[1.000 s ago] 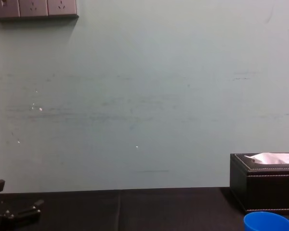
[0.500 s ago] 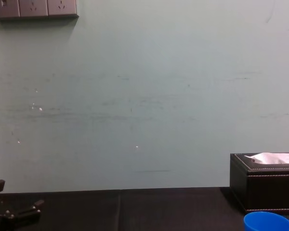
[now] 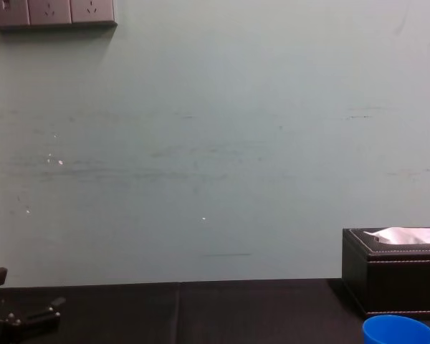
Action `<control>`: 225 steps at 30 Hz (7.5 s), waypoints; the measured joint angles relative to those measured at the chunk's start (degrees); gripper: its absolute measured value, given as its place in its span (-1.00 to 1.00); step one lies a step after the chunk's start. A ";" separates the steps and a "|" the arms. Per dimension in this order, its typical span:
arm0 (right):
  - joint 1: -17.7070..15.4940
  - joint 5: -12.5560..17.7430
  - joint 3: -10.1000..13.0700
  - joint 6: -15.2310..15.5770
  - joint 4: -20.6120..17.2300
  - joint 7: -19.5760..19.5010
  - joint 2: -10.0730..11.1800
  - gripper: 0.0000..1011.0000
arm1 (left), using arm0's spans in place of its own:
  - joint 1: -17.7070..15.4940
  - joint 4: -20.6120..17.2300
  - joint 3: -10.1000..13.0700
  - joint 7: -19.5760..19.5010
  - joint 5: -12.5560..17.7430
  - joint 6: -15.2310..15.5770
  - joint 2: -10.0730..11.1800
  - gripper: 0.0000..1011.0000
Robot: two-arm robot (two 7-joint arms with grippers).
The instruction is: Stack the three plastic cups sequentially using one hand.
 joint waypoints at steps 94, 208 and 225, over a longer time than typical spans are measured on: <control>2.63 -1.29 -0.30 -1.68 2.73 -0.41 -2.57 0.42 | 0.00 0.00 0.00 0.00 0.00 0.00 0.00 1.00; 3.97 7.04 -8.83 15.06 -20.40 0.99 10.92 0.42 | 0.00 0.00 0.00 0.00 0.00 0.00 0.00 1.00; 3.72 6.88 -8.79 14.95 -19.85 1.03 10.91 0.42 | -0.01 0.00 0.00 0.00 0.00 0.00 0.00 1.00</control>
